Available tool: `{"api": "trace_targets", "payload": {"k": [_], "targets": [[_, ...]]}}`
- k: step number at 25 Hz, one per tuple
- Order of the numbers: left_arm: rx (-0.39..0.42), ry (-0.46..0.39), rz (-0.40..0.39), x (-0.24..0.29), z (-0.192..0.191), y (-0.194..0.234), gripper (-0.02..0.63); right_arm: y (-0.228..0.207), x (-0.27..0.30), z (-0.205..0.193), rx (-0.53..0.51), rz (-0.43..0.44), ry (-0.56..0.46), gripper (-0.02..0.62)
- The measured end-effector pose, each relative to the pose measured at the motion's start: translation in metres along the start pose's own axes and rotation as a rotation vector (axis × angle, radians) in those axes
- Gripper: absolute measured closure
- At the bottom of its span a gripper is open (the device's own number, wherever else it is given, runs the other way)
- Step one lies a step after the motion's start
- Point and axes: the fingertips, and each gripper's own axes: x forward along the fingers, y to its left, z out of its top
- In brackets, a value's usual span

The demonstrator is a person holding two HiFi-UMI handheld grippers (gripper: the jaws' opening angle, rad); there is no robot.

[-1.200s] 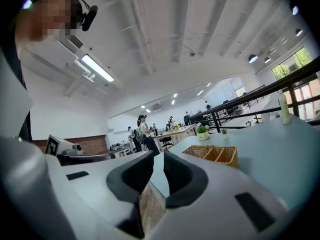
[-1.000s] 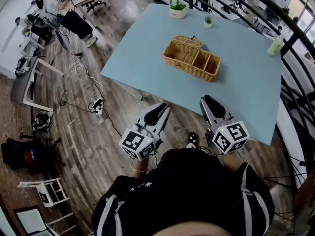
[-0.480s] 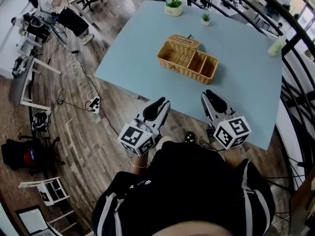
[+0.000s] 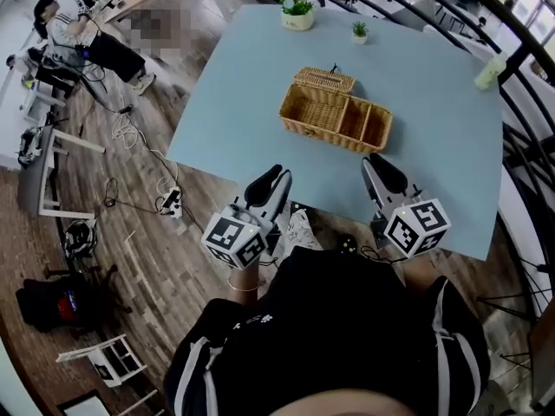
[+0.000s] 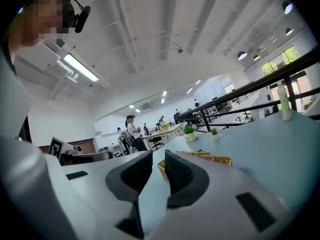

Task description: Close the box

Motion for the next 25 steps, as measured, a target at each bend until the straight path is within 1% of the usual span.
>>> {"api": "trace_targets", "payload": {"k": [4,9,15,21,23,25], "targets": [[-0.016,-0.012,-0.065,0.025,0.017,0.044,0.549,-0.006,0.031,0.005,0.012,-0.06,-0.024,0.518],[-0.008,0.023,-0.151,0.06,0.032,0.092,0.549,-0.02,0.064,0.015,0.02,-0.165,-0.035,0.518],[0.011,0.093,-0.235,0.091,0.041,0.126,0.53,-0.027,0.082,0.028,0.034,-0.263,-0.064,0.515],[0.035,0.171,-0.295,0.122,0.047,0.161,0.52,-0.032,0.1,0.034,0.029,-0.334,-0.058,0.514],[0.032,0.196,-0.317,0.132,0.046,0.169,0.516,-0.035,0.105,0.036,0.032,-0.357,-0.059,0.514],[0.011,0.216,-0.337,0.143,0.043,0.176,0.514,-0.039,0.109,0.036,0.039,-0.379,-0.061,0.514]]}}
